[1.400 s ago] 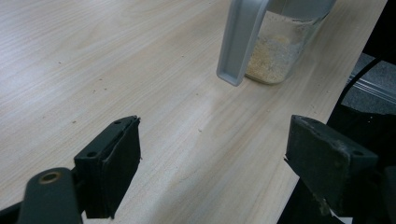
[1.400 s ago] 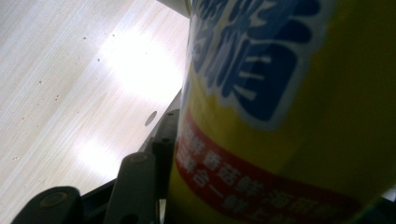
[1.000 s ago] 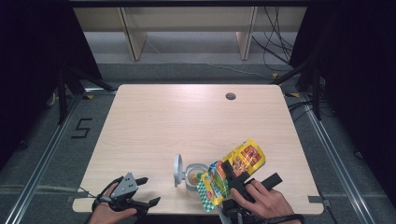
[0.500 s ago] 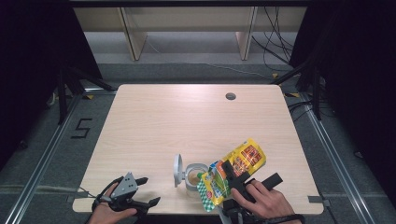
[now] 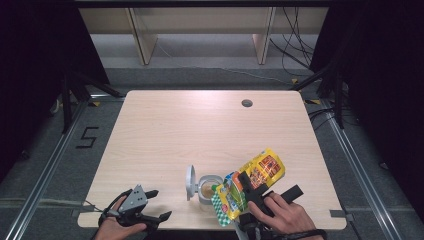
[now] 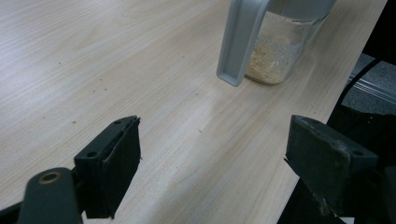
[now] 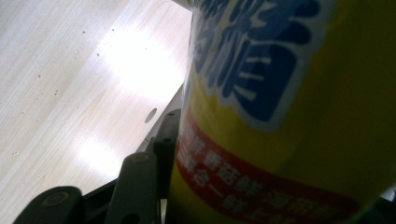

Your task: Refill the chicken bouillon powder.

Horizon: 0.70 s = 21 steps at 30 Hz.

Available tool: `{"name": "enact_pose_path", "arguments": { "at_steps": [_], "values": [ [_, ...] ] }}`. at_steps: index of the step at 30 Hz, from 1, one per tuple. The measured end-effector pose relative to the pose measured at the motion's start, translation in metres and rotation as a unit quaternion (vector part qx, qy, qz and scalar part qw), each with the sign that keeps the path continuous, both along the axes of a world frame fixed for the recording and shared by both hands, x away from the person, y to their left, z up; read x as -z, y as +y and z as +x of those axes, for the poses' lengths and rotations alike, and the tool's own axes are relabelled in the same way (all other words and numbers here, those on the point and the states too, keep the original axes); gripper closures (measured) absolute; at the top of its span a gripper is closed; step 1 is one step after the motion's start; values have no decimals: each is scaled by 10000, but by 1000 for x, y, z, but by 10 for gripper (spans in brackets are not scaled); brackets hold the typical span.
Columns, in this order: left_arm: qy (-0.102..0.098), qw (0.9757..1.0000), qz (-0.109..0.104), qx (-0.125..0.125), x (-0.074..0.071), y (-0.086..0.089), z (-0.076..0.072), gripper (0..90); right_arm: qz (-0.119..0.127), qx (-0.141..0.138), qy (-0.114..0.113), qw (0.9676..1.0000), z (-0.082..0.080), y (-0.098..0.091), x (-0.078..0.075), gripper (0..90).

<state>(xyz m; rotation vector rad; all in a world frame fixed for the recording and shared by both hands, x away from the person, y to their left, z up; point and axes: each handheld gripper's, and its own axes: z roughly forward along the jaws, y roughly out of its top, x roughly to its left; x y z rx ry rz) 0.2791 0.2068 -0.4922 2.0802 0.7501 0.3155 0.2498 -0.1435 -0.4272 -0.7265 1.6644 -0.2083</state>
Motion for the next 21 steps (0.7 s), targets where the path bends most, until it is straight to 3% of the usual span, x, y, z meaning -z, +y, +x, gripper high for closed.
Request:
{"name": "enact_pose_path", "arguments": {
  "at_steps": [1, 2, 4, 6, 8, 13, 14, 15, 16, 18, 19, 21],
  "values": [
    [0, 10000, 8, 0, 0, 0, 0, 174, -33, 48, 88, 9999, 0, 0, 0, 585],
    [13, 10000, -35, -12, 0, -1, -1, 174, 1, 3, -4, 10000, 0, 0, 0, 586],
    [21, 9999, -103, -19, 0, -1, -1, 174, -4, 25, 62, 10000, 0, 0, 0, 586],
    [0, 10000, 8, 2, 0, 0, 0, 174, -5, 3, -2, 10000, 0, 0, 0, 586],
    [3, 9999, -101, -37, 0, -1, -1, 173, -44, 37, 77, 10000, 0, 1, -1, 587],
    [22, 9999, -97, -15, 0, -1, -1, 174, -43, -9, -13, 10000, 0, 1, 0, 587],
    [0, 10000, 8, 2, 0, 0, 0, 174, -89, 30, 56, 9999, 0, 1, 0, 589],
    [0, 10000, 15, 8, 0, 0, 0, 174, -115, -19, -38, 9999, -1, 1, 0, 590],
    [27, 9999, -100, -19, 1, -1, -1, 174, -109, -30, -35, 9999, -1, 1, 1, 590],
    [13, 10000, -87, -15, 0, -1, -1, 174, -118, -38, -27, 9999, -1, 2, 1, 591],
    [3, 10000, -2, -1, 0, 0, 0, 174, -112, -38, -31, 9999, 0, 2, 1, 592],
    [-2, 9999, -127, -35, 1, -1, -1, 174, -127, 1, 65, 9999, 0, 1, 0, 592]
  ]
}}
